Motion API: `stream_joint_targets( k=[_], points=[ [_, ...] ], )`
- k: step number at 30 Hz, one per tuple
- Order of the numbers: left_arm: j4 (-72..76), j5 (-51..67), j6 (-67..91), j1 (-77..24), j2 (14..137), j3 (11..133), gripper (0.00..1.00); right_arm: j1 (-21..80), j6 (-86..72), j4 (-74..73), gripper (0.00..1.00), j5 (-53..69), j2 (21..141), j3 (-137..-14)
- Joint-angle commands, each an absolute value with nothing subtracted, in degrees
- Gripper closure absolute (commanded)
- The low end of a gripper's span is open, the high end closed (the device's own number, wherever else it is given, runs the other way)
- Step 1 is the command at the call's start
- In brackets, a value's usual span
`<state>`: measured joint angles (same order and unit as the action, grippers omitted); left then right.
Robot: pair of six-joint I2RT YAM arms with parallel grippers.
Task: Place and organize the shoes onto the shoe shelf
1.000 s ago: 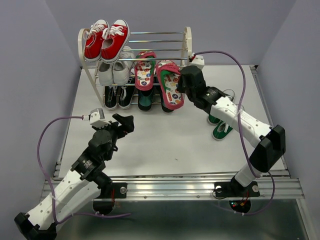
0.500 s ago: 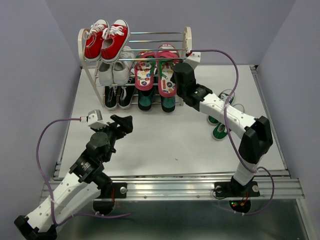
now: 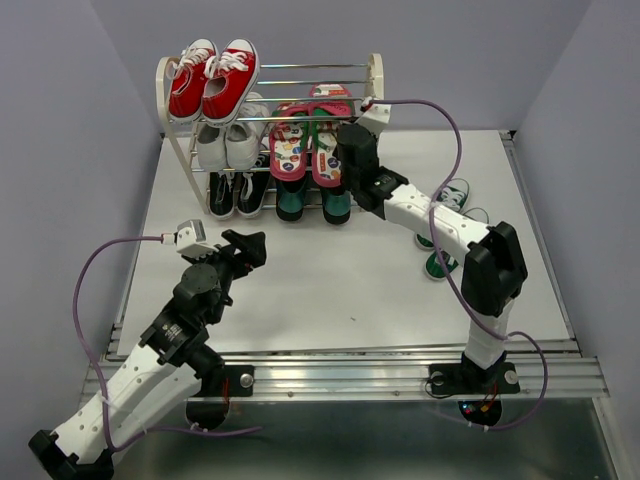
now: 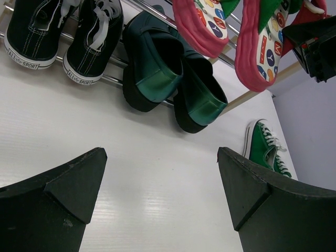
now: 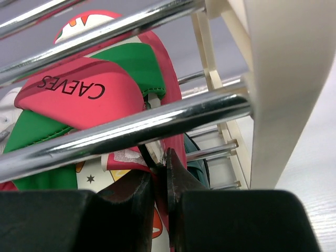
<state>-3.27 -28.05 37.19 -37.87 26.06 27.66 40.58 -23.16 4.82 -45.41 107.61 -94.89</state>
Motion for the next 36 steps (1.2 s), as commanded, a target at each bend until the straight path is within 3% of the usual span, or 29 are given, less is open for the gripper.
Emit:
stream_joint_targets(
  k=[1, 13, 16, 17, 18, 20, 21, 24, 36],
  points=[
    [-1.1, -28.7, 36.9, -38.1, 26.3, 27.0, 0.01, 41.0, -22.3, 17.7, 0.98, -50.4, 107.7, -99.5],
    [-1.3, -29.1, 36.9, -38.1, 26.8, 27.0, 0.01, 41.0, -19.0, 19.6, 0.94, -53.7, 112.8, -104.1],
    [-1.2, -29.1, 36.9, -38.1, 27.1, 27.0, 0.01, 41.0, -18.5, 19.6, 0.89, -54.1, 113.7, -104.8],
    [-1.3, -29.1, 36.8, -38.1, 27.2, 27.0, 0.01, 41.0, -18.5, 19.7, 0.86, -54.6, 113.8, -104.8],
    [-1.3, -29.1, 36.9, -38.1, 27.2, 27.0, 0.01, 41.0, -18.4, 19.6, 0.75, -54.8, 114.1, -104.9],
    [-1.3, -29.1, 36.9, -38.1, 27.2, 27.1, 0.01, 41.0, -18.5, 19.6, 0.63, -55.4, 114.2, -104.7],
    [-1.4, -29.1, 36.9, -38.1, 27.3, 27.1, 0.01, 41.0, -18.6, 19.6, 0.47, -55.5, 114.2, -104.6],
    [-1.5, -28.9, 37.0, -38.1, 27.2, 27.1, 0.01, 41.0, -18.6, 19.2, 0.27, -55.5, 114.1, -104.6],
    [-1.9, -28.6, 37.2, -38.1, 26.9, 27.2, 0.01, 41.0, -22.7, 10.6, 0.1, -46.0, 110.7, -103.5]
  ],
)
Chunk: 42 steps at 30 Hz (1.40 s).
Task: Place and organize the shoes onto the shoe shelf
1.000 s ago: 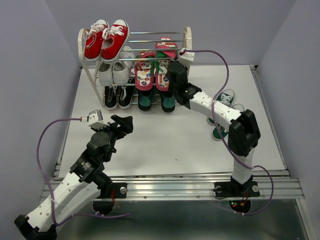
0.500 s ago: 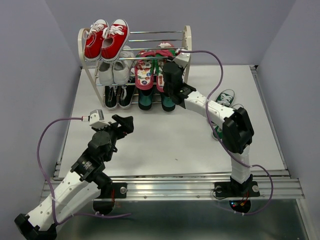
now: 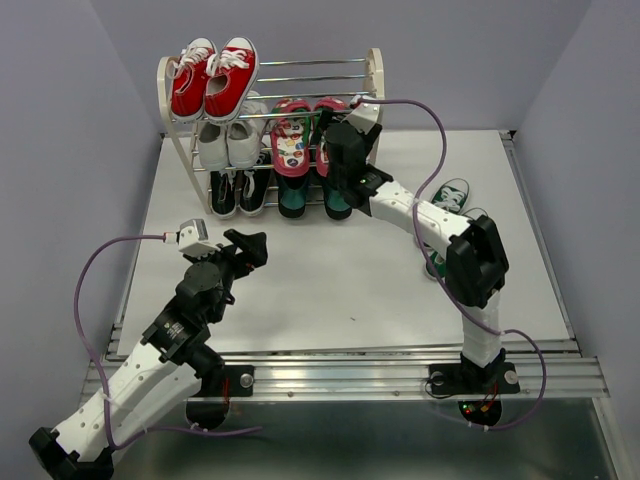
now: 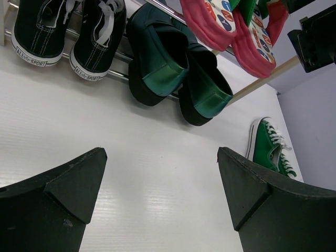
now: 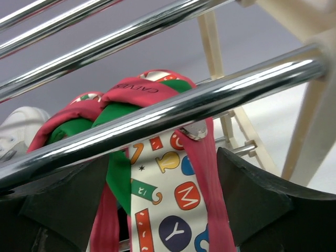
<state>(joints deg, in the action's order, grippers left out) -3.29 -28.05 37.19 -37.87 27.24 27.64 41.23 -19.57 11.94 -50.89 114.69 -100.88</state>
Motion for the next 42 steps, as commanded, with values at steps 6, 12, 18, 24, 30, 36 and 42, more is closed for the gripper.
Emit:
stream_joint_targets(
  k=[6, 12, 18, 24, 30, 36, 42],
  points=[
    [-2.5, -28.3, 37.6, -38.1, 26.5, 27.6, 0.01, 41.0, -24.0, 1.2, 0.0, -34.3, 107.1, -102.2],
    [-4.0, -28.3, 38.8, -38.1, 26.5, 28.2, 0.01, 41.0, -25.7, -6.4, 0.0, -26.6, 98.4, -92.7],
    [-4.7, -25.8, 39.4, -38.1, 27.6, 28.8, 0.01, 41.0, -27.5, -15.1, 0.0, -25.9, 86.4, -78.3],
    [-2.4, -20.2, 39.1, -38.1, 33.7, 31.0, 0.01, 31.5, -37.3, -26.2, 0.0, -19.7, 75.9, -67.1],
    [1.6, -12.7, 36.6, -39.7, 42.0, 33.5, 0.01, 18.6, -38.7, -27.7, 0.0, -18.6, 68.6, -58.6],
    [4.3, -17.8, 32.2, -52.8, 55.4, 41.6, 0.01, 6.1, -38.3, -27.6, 0.0, -12.8, 68.1, -54.1],
    [7.5, -17.3, 20.7, -61.3, 76.7, 57.0, 0.01, 1.0, -36.5, -27.6, 0.0, -15.5, 64.7, -51.8]
  ],
)
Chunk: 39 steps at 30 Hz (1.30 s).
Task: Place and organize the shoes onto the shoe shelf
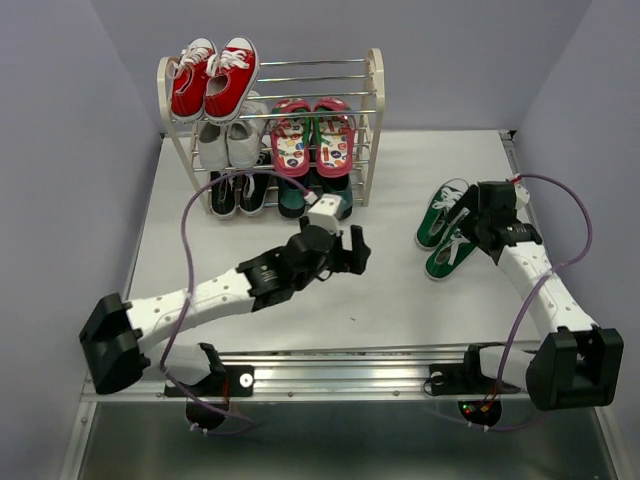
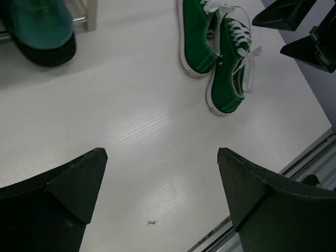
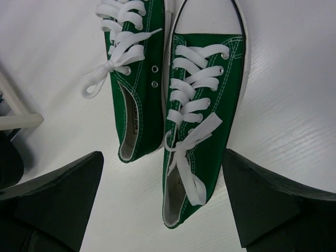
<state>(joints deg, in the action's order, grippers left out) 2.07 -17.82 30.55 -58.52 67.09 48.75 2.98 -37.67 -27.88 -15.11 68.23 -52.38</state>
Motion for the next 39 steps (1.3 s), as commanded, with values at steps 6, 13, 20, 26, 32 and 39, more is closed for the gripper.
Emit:
stream_joint_targets(
  k=[6, 13, 20, 26, 32, 39],
  points=[
    [9.9, -11.4, 9.6, -61.5, 96.7, 73.7, 0.01, -3.0, -37.6, -27.7, 0.0, -17.7, 57.5, -49.0],
    [3.3, -7.8, 6.5, -61.3, 116.2, 97.3, 0.01, -3.0, -37.5, -27.7, 0.0, -18.8, 53.4, -48.3],
    [0.2, -0.3, 7.6, -57.1, 127.4, 109.5, 0.03, -3.0, -37.1, -27.5, 0.0, -15.6, 54.6, -48.3],
    [0.6, 4.2, 5.0, -56.3, 131.9, 112.0, 0.03, -3.0, -37.2, -27.5, 0.0, -15.5, 55.1, -48.5],
    [0.1, 5.0, 4.7, -56.3, 135.8, 114.6, 0.03, -3.0, -37.0, -27.5, 0.0, -16.7, 54.2, -48.3],
    [0.2, 3.8, 6.8, -56.3, 138.9, 117.9, 0.06, -3.0, -36.9, -27.4, 0.0, -16.7, 54.5, -48.4]
  ],
)
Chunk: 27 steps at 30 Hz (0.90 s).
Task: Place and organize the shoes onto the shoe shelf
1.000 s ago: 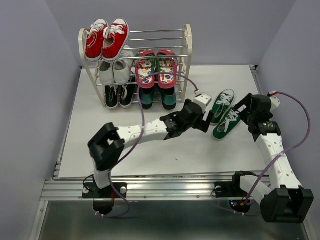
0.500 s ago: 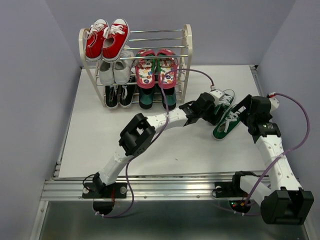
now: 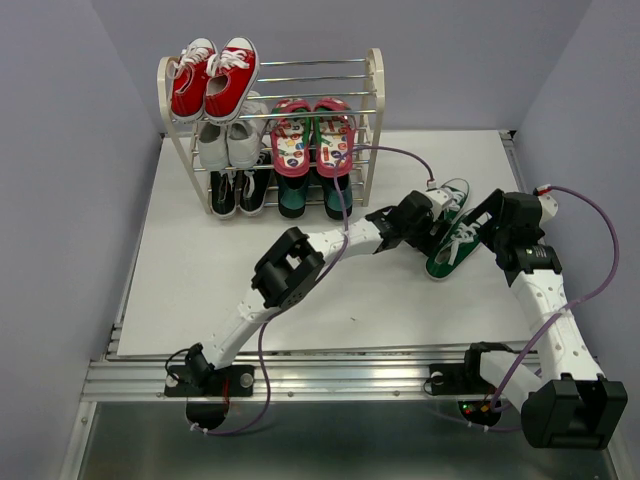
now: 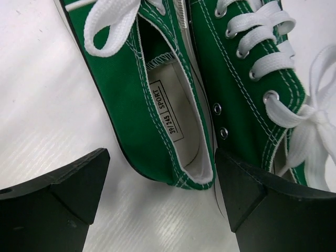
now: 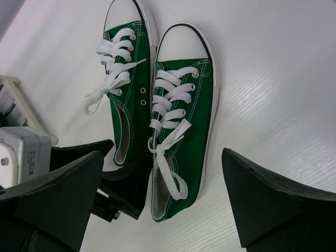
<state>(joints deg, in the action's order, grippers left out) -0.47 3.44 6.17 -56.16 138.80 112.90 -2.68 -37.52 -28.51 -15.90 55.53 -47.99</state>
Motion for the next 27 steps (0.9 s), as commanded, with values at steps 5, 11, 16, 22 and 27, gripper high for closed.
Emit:
stream_joint_targets(
  k=[5, 11, 16, 22, 27],
  points=[
    [0.1, 3.5, 7.4, -56.3, 140.5, 121.3, 0.17, -3.0, -36.2, -27.4, 0.0, -15.9, 54.9, -48.3],
    [0.1, 0.9, 7.5, -56.4, 140.5, 121.6, 0.17, -3.0, -36.0, -27.4, 0.0, -15.3, 55.5, -48.3],
    [0.1, -2.0, 7.1, -56.9, 140.7, 122.3, 0.17, -3.0, -35.9, -27.3, 0.0, -14.9, 56.1, -48.3],
    [-1.3, -5.4, 7.2, -57.5, 141.9, 123.1, 0.2, -3.0, -35.8, -27.0, 0.0, -14.4, 56.4, -48.2],
    [-1.6, -8.9, 5.6, -59.0, 143.1, 124.4, 0.4, -3.0, -35.7, -26.9, 0.0, -13.9, 56.8, -48.2]
  ],
)
